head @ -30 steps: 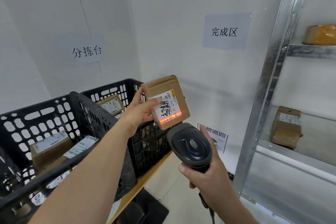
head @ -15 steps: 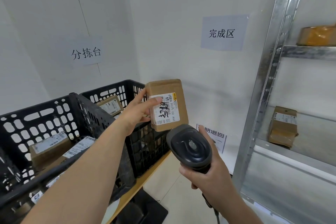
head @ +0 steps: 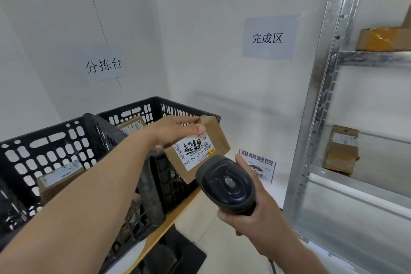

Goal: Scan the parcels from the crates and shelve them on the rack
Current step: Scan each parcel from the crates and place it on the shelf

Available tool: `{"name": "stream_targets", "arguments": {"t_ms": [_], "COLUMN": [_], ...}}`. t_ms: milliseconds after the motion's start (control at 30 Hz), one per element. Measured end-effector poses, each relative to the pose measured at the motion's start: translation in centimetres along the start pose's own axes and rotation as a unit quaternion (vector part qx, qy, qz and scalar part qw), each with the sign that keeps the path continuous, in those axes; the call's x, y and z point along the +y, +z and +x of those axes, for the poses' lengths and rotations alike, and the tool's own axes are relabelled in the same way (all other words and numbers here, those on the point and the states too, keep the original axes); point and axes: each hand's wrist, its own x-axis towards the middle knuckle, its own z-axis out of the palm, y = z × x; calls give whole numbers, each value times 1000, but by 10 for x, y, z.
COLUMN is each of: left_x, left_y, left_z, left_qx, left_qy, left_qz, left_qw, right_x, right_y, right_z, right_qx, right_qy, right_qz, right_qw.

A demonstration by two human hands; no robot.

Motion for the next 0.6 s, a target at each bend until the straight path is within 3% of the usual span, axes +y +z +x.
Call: {"name": "stream_targets", "arguments": {"t_ms": [467,600], "left_x": [1,1], "left_y": [21,33], "left_z": [8,15], "left_qx": [-13,-11], "left_qy": [8,2], "left_qz": [6,-8], "left_qw": [1000,1000], "right_x": [7,6], "right_y": [-14,-21], "right_z": [-14,-18], "right_qx": [17,54], "right_qy": [23,39], "right_qz": [20,20], "right_qw": [999,998]}}
